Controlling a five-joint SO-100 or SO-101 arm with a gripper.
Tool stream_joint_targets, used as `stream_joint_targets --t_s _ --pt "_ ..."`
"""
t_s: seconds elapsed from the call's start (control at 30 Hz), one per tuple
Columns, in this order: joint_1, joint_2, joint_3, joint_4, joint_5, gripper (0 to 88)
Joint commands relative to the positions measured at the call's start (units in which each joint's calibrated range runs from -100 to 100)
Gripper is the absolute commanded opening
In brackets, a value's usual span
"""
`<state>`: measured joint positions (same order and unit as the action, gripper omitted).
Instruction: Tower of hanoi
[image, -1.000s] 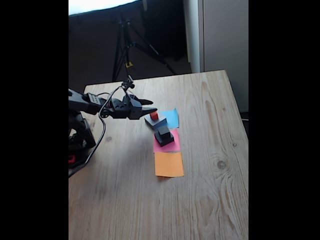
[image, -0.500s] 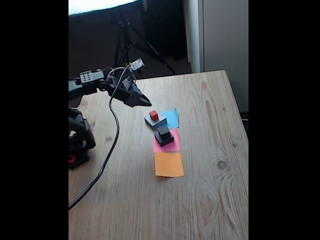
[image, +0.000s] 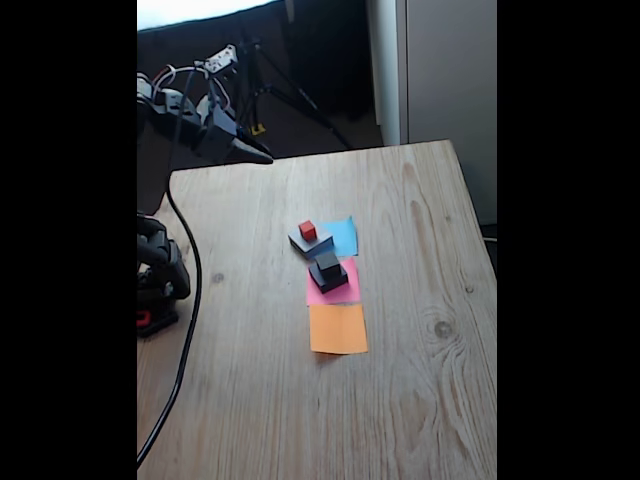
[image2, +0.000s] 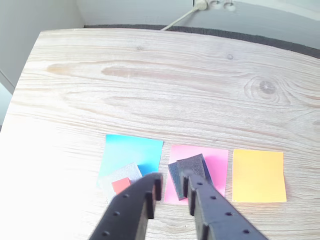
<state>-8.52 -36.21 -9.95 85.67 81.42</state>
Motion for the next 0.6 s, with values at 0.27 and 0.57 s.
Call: stream_joint_targets --t_s 0.27,0.57 --pt "6.2 -0.7 -5.2 6.0 1.9 0.1" --pt "8.8 -9.5 23.4 -11.6 7.2 12.7"
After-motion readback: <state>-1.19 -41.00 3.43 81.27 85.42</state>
